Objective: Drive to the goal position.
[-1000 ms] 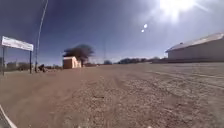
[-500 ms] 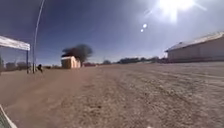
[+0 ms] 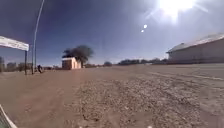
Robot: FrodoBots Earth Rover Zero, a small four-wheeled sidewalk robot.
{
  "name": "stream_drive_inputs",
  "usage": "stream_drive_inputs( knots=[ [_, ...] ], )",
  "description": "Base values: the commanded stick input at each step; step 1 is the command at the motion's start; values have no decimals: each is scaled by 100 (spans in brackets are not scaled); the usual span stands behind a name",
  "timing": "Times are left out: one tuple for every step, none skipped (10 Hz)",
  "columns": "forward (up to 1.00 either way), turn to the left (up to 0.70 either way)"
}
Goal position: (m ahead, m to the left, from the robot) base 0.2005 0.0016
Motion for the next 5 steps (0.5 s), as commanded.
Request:
stream_drive_inputs(
  knots=[
    [70,0],
    [70,0],
    [70,0],
    [70,0],
    [70,0]
  ],
)
